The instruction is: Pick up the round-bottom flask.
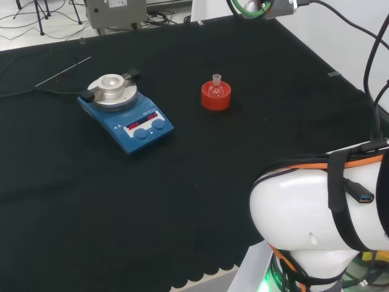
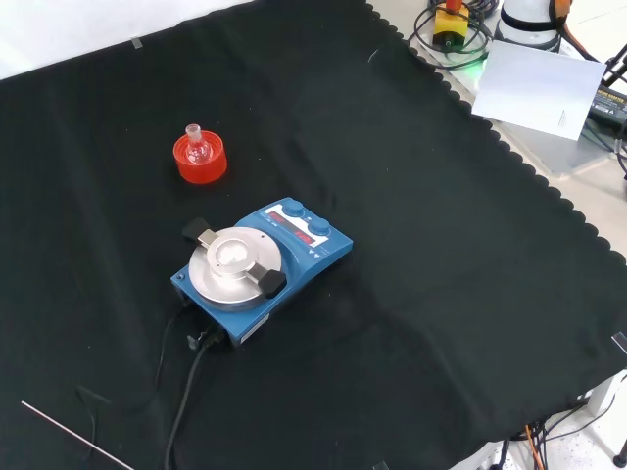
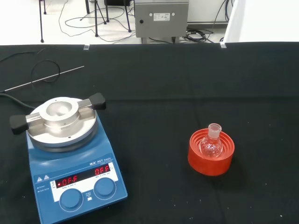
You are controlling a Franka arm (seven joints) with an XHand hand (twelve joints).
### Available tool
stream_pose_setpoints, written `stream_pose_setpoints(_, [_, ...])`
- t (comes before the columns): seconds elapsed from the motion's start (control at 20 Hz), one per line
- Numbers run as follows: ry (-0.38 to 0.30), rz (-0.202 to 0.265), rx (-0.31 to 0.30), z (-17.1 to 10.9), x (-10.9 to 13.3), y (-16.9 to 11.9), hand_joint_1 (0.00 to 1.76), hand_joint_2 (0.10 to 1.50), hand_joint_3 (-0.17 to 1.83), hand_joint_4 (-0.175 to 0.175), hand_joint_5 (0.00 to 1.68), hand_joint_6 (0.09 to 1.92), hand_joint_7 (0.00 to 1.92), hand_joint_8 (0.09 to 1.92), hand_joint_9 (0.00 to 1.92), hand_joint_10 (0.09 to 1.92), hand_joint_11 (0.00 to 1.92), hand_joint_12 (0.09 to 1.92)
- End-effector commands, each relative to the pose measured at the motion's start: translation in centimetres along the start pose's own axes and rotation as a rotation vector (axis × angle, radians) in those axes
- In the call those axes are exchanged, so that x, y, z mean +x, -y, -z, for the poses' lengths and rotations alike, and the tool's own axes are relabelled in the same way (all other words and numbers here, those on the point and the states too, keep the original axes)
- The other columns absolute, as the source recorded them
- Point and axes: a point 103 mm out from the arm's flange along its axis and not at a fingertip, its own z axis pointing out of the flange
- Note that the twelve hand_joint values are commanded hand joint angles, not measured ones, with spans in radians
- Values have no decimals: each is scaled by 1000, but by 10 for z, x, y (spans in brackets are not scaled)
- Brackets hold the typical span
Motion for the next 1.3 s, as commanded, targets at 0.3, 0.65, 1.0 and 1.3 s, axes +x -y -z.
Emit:
stream_pose_setpoints(0.3, [14, -4, -6, -4, 1, -4, 0, 1338, 301, -30, 208, 87, 59, 521, 158, 684, 0, 1149])
stream_pose_setpoints(0.65, [-6, -19, -19, -17, -1, -13, 237, 1233, 219, -39, 232, 87, 81, 537, 185, 708, 0, 1161])
stream_pose_setpoints(1.0, [-40, -44, 5, -62, 2, -37, 504, 1133, 196, -53, 298, 87, 101, 571, 221, 727, 0, 1219])
stream_pose_setpoints(1.3, [-92, -19, -66, -107, -4, -91, 559, 1075, 294, -71, 398, 87, 164, 622, 281, 724, 0, 1272])
